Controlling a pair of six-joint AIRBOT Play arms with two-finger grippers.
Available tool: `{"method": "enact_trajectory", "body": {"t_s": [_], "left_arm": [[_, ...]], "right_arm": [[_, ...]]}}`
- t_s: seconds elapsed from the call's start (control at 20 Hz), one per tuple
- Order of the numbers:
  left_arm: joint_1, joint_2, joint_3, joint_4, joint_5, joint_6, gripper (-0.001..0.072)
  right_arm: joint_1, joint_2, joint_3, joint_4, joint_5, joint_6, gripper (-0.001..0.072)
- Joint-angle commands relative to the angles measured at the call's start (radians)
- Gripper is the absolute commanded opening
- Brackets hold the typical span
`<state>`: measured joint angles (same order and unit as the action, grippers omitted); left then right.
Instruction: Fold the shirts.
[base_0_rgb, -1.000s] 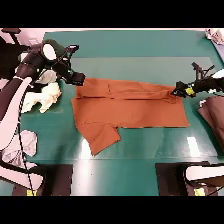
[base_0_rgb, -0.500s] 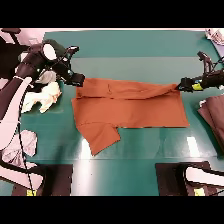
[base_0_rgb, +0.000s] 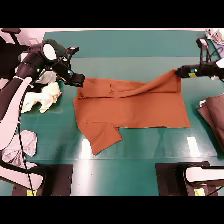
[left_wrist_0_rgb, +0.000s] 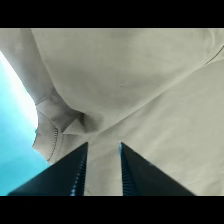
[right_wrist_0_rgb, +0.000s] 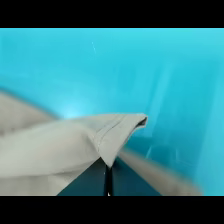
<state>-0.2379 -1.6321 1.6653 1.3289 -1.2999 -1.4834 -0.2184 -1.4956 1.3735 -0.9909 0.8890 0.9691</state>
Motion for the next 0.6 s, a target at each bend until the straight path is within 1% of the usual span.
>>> {"method": "enact_trajectory", "body": {"t_s": [0.0,0.1,0.15,0.2,0.3,0.4,0.55], "left_arm": [[-0.001,0.000,0.000,0.001,0.002,-0.002,0.0255],[0.000,0.000,0.000,0.003,0.000,-0.002,0.0255],[0.000,0.000,0.000,0.003,0.000,-0.002,0.0255],[-0.001,0.000,0.000,0.003,0.000,-0.002,0.0255],[-0.001,0.000,0.000,0.003,0.000,-0.002,0.0255],[-0.001,0.000,0.000,0.003,0.000,-0.001,0.0255],[-0.001,0.000,0.000,0.002,-0.008,-0.002,0.0255]], "right_arm": [[0.061,-0.079,0.148,0.031,-0.032,-0.104,0.0021],[0.072,-0.084,0.205,0.031,-0.040,-0.185,0.0020],[0.071,-0.084,0.233,0.031,-0.040,-0.203,0.0020],[0.063,-0.082,0.260,0.031,-0.030,-0.204,0.0020],[0.042,-0.063,0.277,0.020,0.035,-0.204,0.0018],[0.025,-0.022,0.214,-0.028,0.069,-0.211,0.0017],[-0.012,0.028,0.022,-0.077,0.050,-0.211,0.0018]]}}
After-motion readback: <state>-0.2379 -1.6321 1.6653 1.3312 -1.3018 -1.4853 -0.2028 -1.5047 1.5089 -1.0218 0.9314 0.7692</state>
